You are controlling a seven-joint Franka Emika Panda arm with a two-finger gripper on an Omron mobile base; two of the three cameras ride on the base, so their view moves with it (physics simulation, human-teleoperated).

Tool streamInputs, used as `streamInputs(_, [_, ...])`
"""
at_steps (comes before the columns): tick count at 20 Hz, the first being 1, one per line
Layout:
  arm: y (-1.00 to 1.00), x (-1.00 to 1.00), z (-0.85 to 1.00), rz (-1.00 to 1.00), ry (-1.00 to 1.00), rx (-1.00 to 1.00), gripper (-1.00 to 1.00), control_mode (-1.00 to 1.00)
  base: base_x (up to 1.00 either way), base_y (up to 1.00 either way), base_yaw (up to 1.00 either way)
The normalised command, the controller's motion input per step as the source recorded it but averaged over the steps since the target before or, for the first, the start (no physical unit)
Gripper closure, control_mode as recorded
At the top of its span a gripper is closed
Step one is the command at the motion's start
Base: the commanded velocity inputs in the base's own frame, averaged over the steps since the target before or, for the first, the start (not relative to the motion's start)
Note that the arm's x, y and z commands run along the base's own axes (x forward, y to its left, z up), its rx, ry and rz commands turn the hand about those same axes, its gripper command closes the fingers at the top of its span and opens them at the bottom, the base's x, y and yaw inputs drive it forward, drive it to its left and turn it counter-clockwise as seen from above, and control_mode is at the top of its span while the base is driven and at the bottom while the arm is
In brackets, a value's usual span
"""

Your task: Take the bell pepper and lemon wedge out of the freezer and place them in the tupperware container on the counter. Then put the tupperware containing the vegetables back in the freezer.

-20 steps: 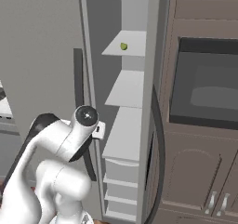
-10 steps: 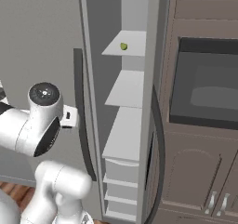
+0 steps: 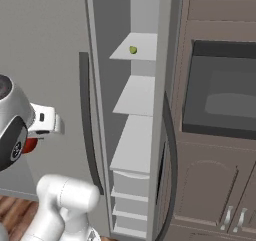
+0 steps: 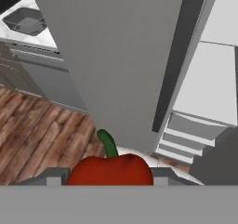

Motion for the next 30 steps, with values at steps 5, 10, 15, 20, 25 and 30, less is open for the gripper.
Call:
streamInputs(5, [-0.2,-0.09,0.46,-0.06,-0.01,-0.01,1.0,-1.0,0.0,0.0,0.0])
streamInputs(10, [-0.13,0.0,0.49,-0.02,0.0,0.0,1.0,-1.0,0.0,0.0,0.0])
streamInputs(15, [0.0,-0.01,0.09,0.0,0.01,0.0,1.0,-1.0,0.0,0.0,0.0])
streamInputs(20, [0.0,0.0,0.0,0.0,0.0,0.0,1.0,-1.0,0.0,0.0,0.0])
streamInputs(25, [0.0,-0.15,0.0,0.0,-0.06,0.0,1.0,-1.0,0.0,0.0,0.0])
streamInputs(30, [0.0,0.0,0.0,0.0,0.0,0.0,1.0,1.0,-0.88,0.12,0.02])
